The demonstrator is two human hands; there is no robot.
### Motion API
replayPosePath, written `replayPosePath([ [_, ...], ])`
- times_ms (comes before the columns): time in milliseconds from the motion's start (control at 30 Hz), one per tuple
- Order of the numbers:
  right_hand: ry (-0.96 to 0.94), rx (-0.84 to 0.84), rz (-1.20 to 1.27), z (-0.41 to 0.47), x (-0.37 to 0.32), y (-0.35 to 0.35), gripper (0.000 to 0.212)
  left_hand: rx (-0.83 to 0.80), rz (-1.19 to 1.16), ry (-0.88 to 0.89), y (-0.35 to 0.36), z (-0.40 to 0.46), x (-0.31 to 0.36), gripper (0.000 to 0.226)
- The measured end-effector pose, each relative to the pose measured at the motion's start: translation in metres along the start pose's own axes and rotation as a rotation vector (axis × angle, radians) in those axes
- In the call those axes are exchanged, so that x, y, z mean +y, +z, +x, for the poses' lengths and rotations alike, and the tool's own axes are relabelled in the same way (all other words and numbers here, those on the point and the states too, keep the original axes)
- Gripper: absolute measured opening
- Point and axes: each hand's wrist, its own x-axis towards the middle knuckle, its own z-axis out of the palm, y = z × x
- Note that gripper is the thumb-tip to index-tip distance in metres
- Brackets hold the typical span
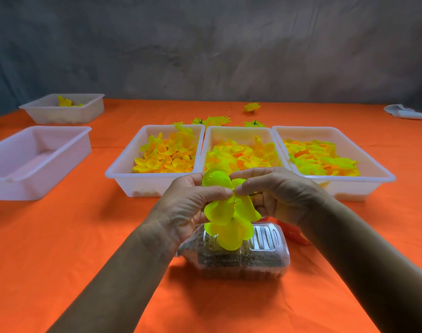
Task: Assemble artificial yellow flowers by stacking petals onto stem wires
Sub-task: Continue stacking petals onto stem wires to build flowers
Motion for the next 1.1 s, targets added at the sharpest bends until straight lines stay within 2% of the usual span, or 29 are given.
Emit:
replayPosePath([
  [100,0.010,0.008,0.019,0.000,0.002,0.000,0.022,0.000,-0.056,-0.025,0.002,0.000,0.000,0.047],
  [267,0.046,0.001,0.069,0.001,0.004,-0.001,0.021,-0.010,-0.095,-0.059,0.005,0.001,-0.001,0.060],
  [433,0.095,-0.007,0.067,0.000,0.006,0.001,0.021,-0.010,-0.061,-0.074,0.003,0.000,-0.002,0.043],
  [600,0.100,0.022,0.014,0.001,0.006,0.000,0.022,0.013,0.014,-0.065,-0.001,0.000,-0.003,0.039],
  [800,0.069,0.062,-0.086,0.004,0.011,-0.003,0.038,0.033,0.132,-0.035,-0.003,0.001,-0.009,0.030],
  [1100,0.064,0.083,-0.156,0.004,0.014,-0.010,0.035,0.065,0.230,-0.007,-0.003,0.000,-0.013,0.025],
])
